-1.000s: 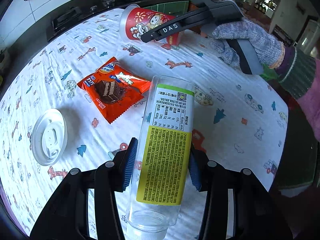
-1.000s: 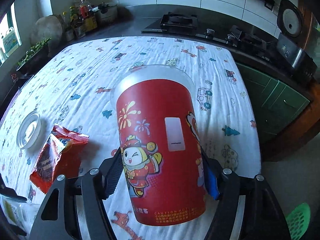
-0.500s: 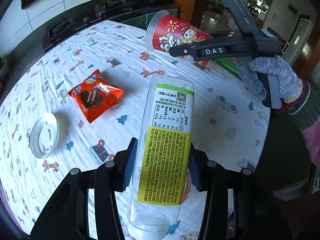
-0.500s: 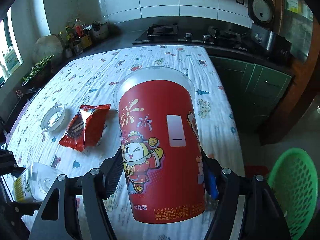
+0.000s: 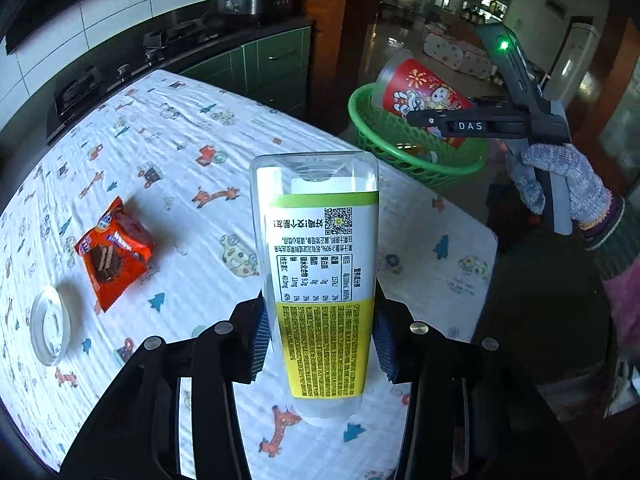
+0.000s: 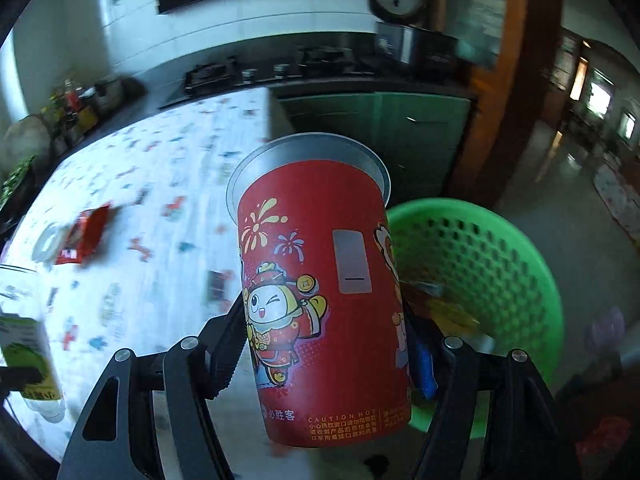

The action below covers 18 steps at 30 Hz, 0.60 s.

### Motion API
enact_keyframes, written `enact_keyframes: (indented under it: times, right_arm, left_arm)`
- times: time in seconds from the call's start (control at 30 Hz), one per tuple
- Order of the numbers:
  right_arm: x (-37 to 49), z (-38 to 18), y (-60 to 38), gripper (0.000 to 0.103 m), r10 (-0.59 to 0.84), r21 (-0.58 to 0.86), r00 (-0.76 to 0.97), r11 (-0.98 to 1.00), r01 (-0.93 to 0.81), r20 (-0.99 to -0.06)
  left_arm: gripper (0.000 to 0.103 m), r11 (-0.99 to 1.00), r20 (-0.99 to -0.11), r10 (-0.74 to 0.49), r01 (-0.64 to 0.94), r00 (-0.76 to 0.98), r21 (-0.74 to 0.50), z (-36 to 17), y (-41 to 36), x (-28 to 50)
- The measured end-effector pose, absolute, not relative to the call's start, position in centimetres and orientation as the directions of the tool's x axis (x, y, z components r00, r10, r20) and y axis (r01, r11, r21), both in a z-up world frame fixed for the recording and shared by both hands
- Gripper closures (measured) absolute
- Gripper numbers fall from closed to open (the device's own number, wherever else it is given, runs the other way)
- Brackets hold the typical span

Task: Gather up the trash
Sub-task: 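Carry the red paper cup over the basket and open the right tool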

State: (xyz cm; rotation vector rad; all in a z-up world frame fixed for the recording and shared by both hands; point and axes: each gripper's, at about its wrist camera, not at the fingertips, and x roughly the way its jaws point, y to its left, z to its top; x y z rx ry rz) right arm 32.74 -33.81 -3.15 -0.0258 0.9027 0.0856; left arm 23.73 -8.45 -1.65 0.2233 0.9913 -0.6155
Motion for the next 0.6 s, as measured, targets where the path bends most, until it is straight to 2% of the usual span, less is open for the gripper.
enact_keyframes:
  times: [0.17, 0.4, 0.53, 0.6]
  right_arm:
    - [32.8, -5.5, -39.6, 0.037, -0.027, -0.004, 0.584, 0.999, 0.041, -0.811]
    - [33.5, -8.0, -44.2, 0.036, -0.035, 0.042, 0.55, 0.991, 0.127, -0.834]
    - [33.2, -8.3, -45.3, 0.026, -0.038, 0.055, 0.562, 0.988, 0.147, -0.826]
    - [32.6, -8.0, -45.4, 0.026, -0.042, 0.058, 0.574, 0.986, 0.155, -0.817]
  left_arm:
    - [0.06, 0.797, -0.831, -0.402, 0.594, 0.385, -0.111, -1.5, -11.4, 25.0]
    - [0.06, 0.77, -0.822, -0.434, 0.626, 0.369, -0.126, -0.2, -15.1, 26.7]
    - [0.06, 0.747, -0.806, -0.477, 0.645, 0.351, -0.161, 1.1, -17.9, 28.1]
    - [0.06, 0.735, -0.799, -0.49, 0.658, 0.347, -0.165, 1.3, -19.5, 28.8]
